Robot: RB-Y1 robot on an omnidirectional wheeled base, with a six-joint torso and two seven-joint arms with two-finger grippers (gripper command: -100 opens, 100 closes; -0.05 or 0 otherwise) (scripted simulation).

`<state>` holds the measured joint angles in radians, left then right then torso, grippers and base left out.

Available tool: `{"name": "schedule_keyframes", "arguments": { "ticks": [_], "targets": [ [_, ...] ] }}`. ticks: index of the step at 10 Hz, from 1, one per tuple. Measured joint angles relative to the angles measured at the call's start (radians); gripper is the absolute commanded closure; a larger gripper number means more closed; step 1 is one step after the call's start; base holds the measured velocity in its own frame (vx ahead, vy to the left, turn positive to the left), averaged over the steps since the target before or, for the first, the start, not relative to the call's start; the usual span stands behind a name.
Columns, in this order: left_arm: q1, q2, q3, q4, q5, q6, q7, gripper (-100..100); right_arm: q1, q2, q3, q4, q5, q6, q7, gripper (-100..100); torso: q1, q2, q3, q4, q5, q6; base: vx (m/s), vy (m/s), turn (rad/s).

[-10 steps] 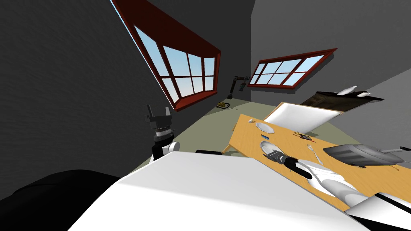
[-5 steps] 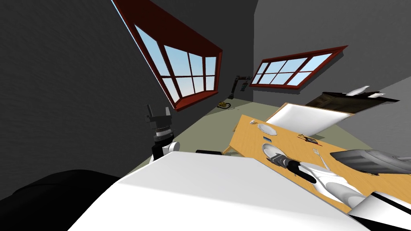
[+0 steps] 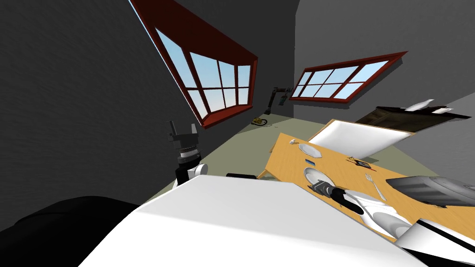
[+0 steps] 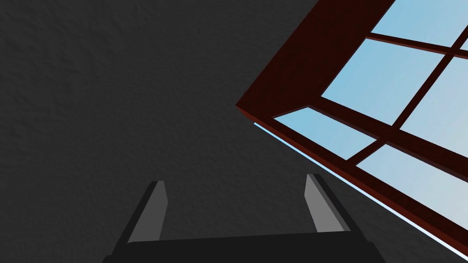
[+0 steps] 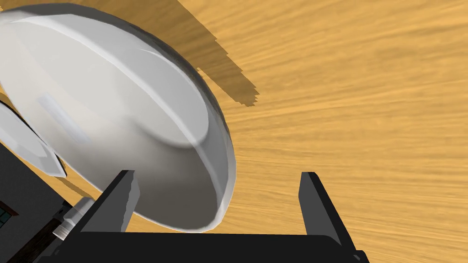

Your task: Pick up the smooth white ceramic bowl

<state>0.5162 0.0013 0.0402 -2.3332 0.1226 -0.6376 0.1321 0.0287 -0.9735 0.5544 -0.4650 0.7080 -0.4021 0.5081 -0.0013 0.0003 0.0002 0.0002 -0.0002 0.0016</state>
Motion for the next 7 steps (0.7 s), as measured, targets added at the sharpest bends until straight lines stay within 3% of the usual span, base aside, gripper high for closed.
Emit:
{"name": "schedule_keyframes", "arguments": {
  "ticks": [1, 2, 5, 6, 7],
  "targets": [
    [0.0, 0.0, 0.0, 0.0, 0.0, 0.0, 0.0, 0, 0.0, 0.0, 0.0, 0.001, 0.0, -0.001, 0.001, 0, 0.0, 0.0, 0.0, 0.0, 0.0, 0.0, 0.0, 0.0, 0.0],
    [0.0, 0.0, 0.0, 0.0, 0.0, 0.0, 0.0, 0, 0.0, 0.0, 0.0, 0.001, 0.0, -0.001, 0.001, -100, 0.001, 0.001, 0.0, 0.0, 0.0, 0.0, -0.063, -0.033, 0.234],
    [0.0, 0.0, 0.0, 0.0, 0.0, 0.0, 0.0, 0, -0.013, 0.044, 0.014, 0.032, -0.003, 0.044, -0.032, -100, -0.006, 0.007, 0.004, 0.001, -0.001, 0.0, -0.077, -0.08, 0.189],
    [0.0, 0.0, 0.0, 0.0, 0.0, 0.0, 0.0, 0, -0.014, 0.045, 0.015, 0.031, -0.003, 0.049, -0.037, 100, -0.003, 0.004, 0.003, 0.001, -0.001, 0.001, -0.007, -0.009, -0.009],
    [0.0, 0.0, 0.0, 0.0, 0.0, 0.0, 0.0, 0, -0.013, 0.045, 0.015, 0.031, -0.003, 0.048, -0.037, 100, -0.001, 0.002, 0.001, 0.001, 0.0, 0.0, 0.0, 0.0, 0.0]
  ]
}}
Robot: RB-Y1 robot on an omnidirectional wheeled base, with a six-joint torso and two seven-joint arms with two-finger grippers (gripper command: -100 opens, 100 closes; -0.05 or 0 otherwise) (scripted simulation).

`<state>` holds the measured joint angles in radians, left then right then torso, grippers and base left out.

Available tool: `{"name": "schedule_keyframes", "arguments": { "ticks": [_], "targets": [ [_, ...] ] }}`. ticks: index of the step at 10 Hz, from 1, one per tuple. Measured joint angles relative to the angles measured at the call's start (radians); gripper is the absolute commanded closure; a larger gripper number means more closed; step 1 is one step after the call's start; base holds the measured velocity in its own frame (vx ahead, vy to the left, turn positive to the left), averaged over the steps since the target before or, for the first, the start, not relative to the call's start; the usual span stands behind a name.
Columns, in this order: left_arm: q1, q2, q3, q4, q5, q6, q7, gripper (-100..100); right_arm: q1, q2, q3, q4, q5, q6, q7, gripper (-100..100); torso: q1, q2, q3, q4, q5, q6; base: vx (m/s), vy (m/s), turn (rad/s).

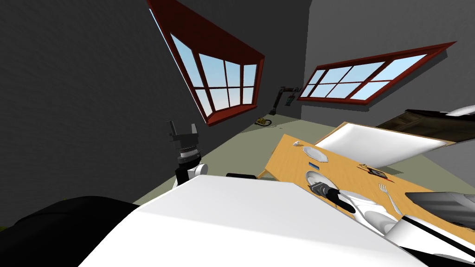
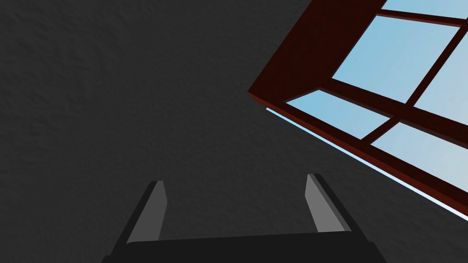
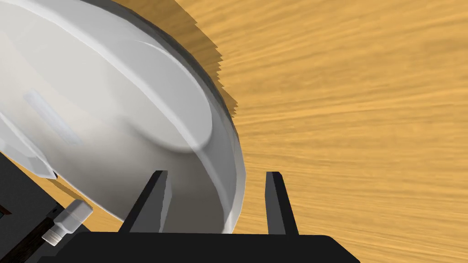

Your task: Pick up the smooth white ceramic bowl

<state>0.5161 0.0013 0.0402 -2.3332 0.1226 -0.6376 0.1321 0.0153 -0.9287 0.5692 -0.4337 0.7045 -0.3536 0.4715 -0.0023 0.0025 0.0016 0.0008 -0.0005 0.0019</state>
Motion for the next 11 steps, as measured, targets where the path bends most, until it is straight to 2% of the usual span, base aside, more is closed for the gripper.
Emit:
{"name": "schedule_keyframes", "arguments": {
  "ticks": [3, 4, 5, 6, 7, 9, 10, 11],
  "targets": [
    [0.0, 0.0, 0.0, 0.0, 0.0, 0.0, 0.0, 0, 0.0, 0.001, 0.0, 0.0, 0.0, -0.001, 0.0, 100, 0.001, -0.001, -0.001, 0.0, 0.001, 0.0, 0.0, 0.0, 0.0],
    [0.0, 0.0, 0.0, 0.0, 0.0, 0.0, 0.0, 0, 0.001, 0.001, 0.0, 0.0, 0.0, -0.001, 0.0, 0, 0.001, -0.001, -0.001, 0.0, 0.001, 0.0, 0.0, 0.0, 0.0],
    [0.0, 0.0, 0.0, 0.0, 0.0, 0.0, 0.0, 0, 0.001, 0.001, 0.0, 0.0, 0.0, -0.001, 0.0, 100, 0.001, -0.001, -0.001, 0.0, 0.001, 0.0, 0.05, 0.041, -0.251],
    [0.0, 0.0, 0.0, 0.0, 0.0, 0.0, 0.0, 0, -0.009, 0.003, -0.014, 0.022, -0.002, -0.02, 0.023, 100, 0.003, -0.003, -0.002, -0.001, 0.001, 0.003, 0.068, 0.063, -0.197],
    [0.0, 0.0, 0.0, 0.0, 0.0, 0.0, 0.0, 0, 0.015, -0.022, -0.003, -0.026, 0.001, -0.015, 0.012, 100, 0.005, -0.004, -0.002, -0.001, 0.002, 0.001, 0.082, 0.084, -0.192],
    [0.0, 0.0, 0.0, 0.0, 0.0, 0.0, 0.0, 0, 0.03, -0.053, 0.001, -0.067, 0.006, -0.023, 0.008, 100, 0.008, -0.005, -0.003, 0.0, 0.003, 0.0, 0.057, 0.059, -0.095],
    [0.0, 0.0, 0.0, 0.0, 0.0, 0.0, 0.0, 0, 0.024, -0.051, -0.006, -0.055, 0.005, -0.034, 0.017, 100, 0.006, -0.004, -0.002, 0.0, 0.003, -0.001, 0.012, 0.01, 0.007],
    [0.0, 0.0, 0.0, 0.0, 0.0, 0.0, 0.0, 0, 0.023, -0.051, -0.007, -0.052, 0.005, -0.037, 0.021, 0, 0.004, -0.003, -0.001, 0.0, 0.003, 0.0, 0.0, 0.0, 0.0]
  ]
}}
